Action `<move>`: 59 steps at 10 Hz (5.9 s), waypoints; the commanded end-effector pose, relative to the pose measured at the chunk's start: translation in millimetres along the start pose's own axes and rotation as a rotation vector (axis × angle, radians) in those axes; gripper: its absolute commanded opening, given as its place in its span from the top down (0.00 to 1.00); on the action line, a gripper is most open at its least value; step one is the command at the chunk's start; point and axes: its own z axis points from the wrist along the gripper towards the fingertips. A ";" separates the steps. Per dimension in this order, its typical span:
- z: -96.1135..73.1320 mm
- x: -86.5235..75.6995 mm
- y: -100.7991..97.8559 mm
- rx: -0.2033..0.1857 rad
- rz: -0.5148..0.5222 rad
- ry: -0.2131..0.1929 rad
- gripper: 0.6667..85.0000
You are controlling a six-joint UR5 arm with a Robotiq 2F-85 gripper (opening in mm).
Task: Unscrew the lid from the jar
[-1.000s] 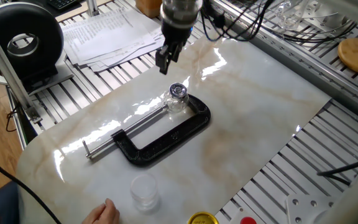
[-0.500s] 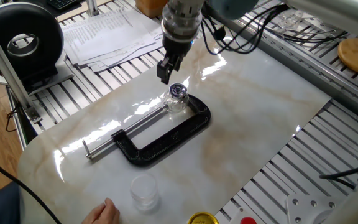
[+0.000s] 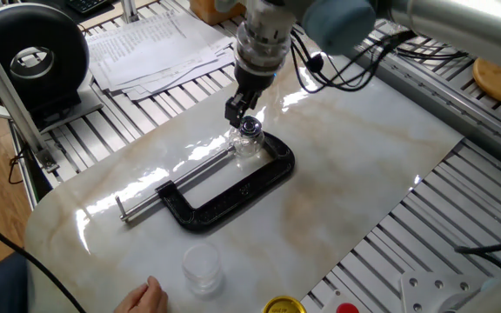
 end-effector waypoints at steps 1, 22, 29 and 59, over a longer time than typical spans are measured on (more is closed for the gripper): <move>5.5 5.4 3.8 -0.006 0.008 -0.020 0.31; 14.6 17.6 -3.0 -0.013 -0.021 0.024 0.89; 21.7 12.3 2.1 0.000 -0.228 0.052 0.99; 0.0 -7.7 16.7 -0.042 -0.898 0.014 0.22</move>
